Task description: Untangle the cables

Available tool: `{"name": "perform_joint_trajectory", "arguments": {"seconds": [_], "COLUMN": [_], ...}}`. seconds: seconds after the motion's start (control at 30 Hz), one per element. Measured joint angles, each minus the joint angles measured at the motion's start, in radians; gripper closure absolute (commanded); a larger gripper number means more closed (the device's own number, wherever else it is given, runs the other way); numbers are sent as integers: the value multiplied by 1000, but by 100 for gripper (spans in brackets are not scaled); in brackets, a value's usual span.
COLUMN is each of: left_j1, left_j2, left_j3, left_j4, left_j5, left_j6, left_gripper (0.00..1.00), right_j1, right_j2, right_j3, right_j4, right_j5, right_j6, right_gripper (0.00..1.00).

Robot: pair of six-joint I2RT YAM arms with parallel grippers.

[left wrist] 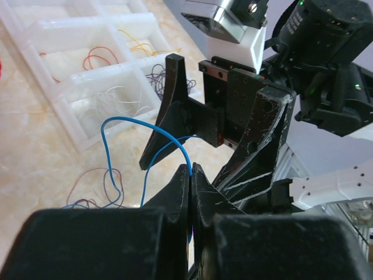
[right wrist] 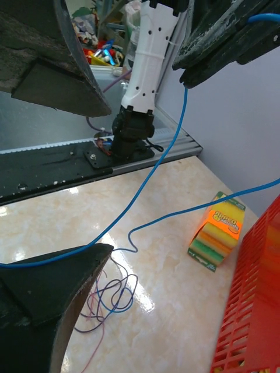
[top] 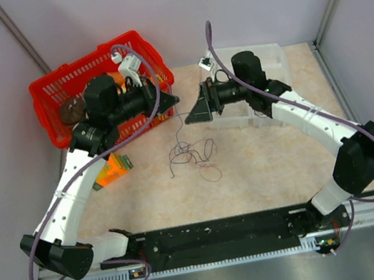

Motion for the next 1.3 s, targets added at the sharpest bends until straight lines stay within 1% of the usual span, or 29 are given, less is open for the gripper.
{"name": "perform_joint_trajectory", "arguments": {"seconds": [0.13, 0.2, 0.33, 0.37, 0.4, 0.43, 0.47, 0.5, 0.53, 0.57, 0.6, 0.63, 0.7, 0.77, 0.8, 0.87, 0.9, 0.97, 1.0, 1.03, 1.07, 1.17, 1.23, 1.3], "left_j1": [1, 1, 2, 2, 2, 2, 2, 2, 2, 3, 5, 5, 5, 4, 4, 4, 4, 4, 3, 2, 1, 0, 0, 0], "left_j2": [0, 0, 0, 0, 0, 0, 0, 0, -1, -2, -3, -6, -14, -19, -26, -41, -53, -84, -101, -136, -165, -286, -338, -344], "left_j3": [-1, 0, -1, -1, -1, -1, -1, -1, -1, -1, -3, -7, -14, -15, -15, -15, -16, -24, -34, -70, -102, -275, -375, -429], "left_j4": [34, 48, 63, 69, 76, 82, 88, 97, 101, 109, 117, 126, 135, 134, 127, 103, 91, 74, 71, 80, 84, 151, 180, 196], "left_j5": [31, 38, 59, 63, 70, 78, 83, 89, 91, 97, 101, 106, 110, 104, 85, 43, 15, -51, -80, -129, -156, -244, -271, -271], "left_j6": [-41, -51, -74, -80, -86, -93, -97, -99, -100, -102, -103, -103, -102, -91, -71, -29, -4, 37, 53, 69, 83, 117, 136, 146], "left_gripper": [100, 100, 100, 100, 100, 100, 100, 100, 100, 100, 100, 100, 99, 90, 82, 50, 43, 32, 25, 22, 22, 25, 26, 26], "right_j1": [12, 18, 53, 72, 86, 103, 120, 137, 144, 149, 151, 152, 151, 151, 151, 150, 149, 140, 136, 129, 122, 92, 78, 70], "right_j2": [-11, -18, -21, -21, -19, -15, -8, 6, 16, 29, 42, 56, 75, 75, 72, 60, 47, 21, 11, 0, -8, -30, -38, -42], "right_j3": [-23, -35, -36, -36, -36, -35, -34, -28, -25, -19, -10, -2, 12, 12, 12, 12, 12, 18, 26, 46, 61, 131, 183, 245], "right_j4": [29, 29, 25, 30, 34, 43, 56, 69, 80, 92, 100, 109, 124, 126, 127, 119, 111, 92, 85, 77, 76, 68, 66, 70], "right_j5": [-5, 15, 134, 176, 203, 236, 268, 303, 315, 335, 342, 348, 356, 363, 367, 384, 392, 407, 412, 415, 418, 428, 435, 439], "right_j6": [15, 14, -22, -38, -49, -60, -70, -72, -73, -71, -66, -57, -40, -30, -28, -26, -22, -7, 4, 24, 39, 106, 148, 196], "right_gripper": [12, 12, 12, 14, 18, 24, 36, 51, 71, 85, 97, 100, 100, 100, 100, 100, 100, 100, 100, 100, 100, 100, 100, 100]}}
